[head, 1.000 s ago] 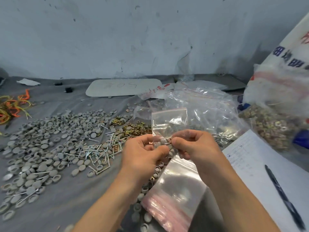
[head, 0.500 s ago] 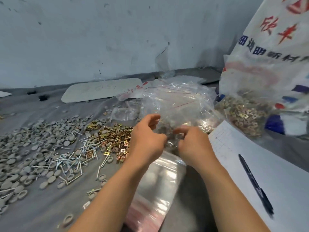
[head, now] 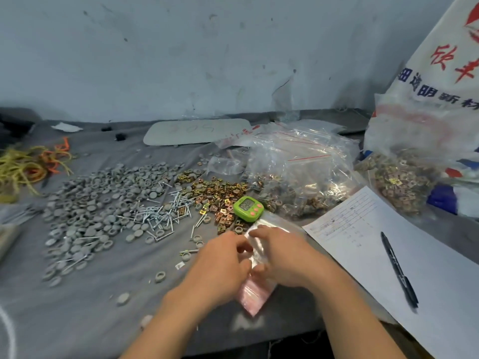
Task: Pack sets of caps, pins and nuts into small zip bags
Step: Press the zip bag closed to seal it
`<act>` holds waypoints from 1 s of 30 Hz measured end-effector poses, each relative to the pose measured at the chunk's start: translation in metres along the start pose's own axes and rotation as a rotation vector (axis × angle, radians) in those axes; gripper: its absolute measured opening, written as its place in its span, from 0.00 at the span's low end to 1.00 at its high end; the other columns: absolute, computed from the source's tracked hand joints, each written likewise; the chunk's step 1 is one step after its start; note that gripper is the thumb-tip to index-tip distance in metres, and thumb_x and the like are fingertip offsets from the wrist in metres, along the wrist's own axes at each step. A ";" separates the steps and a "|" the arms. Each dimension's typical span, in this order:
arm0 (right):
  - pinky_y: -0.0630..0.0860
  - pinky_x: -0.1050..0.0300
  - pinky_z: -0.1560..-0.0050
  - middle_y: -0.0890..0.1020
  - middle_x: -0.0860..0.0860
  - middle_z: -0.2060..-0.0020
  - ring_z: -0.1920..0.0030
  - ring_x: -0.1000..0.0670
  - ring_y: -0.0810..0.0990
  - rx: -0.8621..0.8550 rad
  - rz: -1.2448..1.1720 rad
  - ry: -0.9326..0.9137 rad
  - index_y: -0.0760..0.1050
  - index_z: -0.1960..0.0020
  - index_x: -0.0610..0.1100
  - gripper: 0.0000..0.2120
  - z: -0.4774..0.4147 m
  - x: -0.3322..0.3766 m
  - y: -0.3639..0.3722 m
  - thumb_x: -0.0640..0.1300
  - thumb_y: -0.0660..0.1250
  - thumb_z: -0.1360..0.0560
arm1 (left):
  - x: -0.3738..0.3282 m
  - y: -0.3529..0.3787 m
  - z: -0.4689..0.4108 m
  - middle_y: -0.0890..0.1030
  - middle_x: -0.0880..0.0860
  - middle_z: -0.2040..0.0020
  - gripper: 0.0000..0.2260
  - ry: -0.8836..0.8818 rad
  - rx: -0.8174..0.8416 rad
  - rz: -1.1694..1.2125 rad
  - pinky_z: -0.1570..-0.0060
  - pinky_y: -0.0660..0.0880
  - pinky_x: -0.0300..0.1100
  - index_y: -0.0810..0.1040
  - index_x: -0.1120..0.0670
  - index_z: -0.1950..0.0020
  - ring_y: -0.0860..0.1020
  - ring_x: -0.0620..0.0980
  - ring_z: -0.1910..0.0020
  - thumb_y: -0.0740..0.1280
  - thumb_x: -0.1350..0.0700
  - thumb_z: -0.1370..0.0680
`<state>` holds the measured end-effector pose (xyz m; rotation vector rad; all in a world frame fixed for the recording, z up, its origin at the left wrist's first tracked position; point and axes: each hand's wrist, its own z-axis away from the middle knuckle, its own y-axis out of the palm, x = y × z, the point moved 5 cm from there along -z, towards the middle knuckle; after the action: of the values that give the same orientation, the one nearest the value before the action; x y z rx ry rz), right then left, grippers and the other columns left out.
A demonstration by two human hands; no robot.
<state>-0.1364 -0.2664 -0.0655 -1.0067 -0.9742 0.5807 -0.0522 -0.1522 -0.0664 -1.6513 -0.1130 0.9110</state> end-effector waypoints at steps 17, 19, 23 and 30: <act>0.63 0.67 0.39 0.75 0.59 0.27 0.28 0.56 0.73 -0.188 -0.217 0.022 0.79 0.32 0.61 0.22 0.005 -0.013 0.009 0.44 0.75 0.23 | 0.014 0.004 0.007 0.75 0.40 0.43 0.27 0.025 0.023 0.201 0.47 0.71 0.36 0.74 0.44 0.33 0.76 0.37 0.48 0.78 0.50 0.29; 0.63 0.65 0.38 0.76 0.59 0.28 0.28 0.56 0.73 -0.196 -0.234 0.027 0.80 0.33 0.61 0.21 0.005 -0.013 0.010 0.44 0.74 0.23 | 0.011 0.003 0.005 0.75 0.40 0.45 0.22 0.040 0.041 0.148 0.48 0.72 0.37 0.76 0.44 0.37 0.76 0.36 0.49 0.77 0.49 0.28; 0.66 0.67 0.39 0.79 0.59 0.30 0.31 0.57 0.76 -0.218 -0.228 0.019 0.82 0.36 0.61 0.19 0.004 -0.010 0.010 0.42 0.73 0.22 | 0.000 0.004 -0.003 0.74 0.44 0.50 0.07 0.057 -0.005 0.029 0.50 0.71 0.40 0.79 0.42 0.51 0.76 0.46 0.50 0.74 0.49 0.27; 0.72 0.64 0.54 0.85 0.62 0.57 0.53 0.59 0.80 -0.253 -0.391 0.036 0.86 0.55 0.60 0.09 0.010 -0.006 0.008 0.50 0.67 0.21 | -0.003 0.005 -0.015 0.82 0.49 0.55 0.06 0.044 -0.050 0.055 0.54 0.76 0.45 0.79 0.46 0.60 0.80 0.52 0.53 0.72 0.53 0.24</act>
<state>-0.1482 -0.2635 -0.0735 -1.0084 -1.1949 0.1151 -0.0469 -0.1666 -0.0691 -1.7275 -0.0611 0.9193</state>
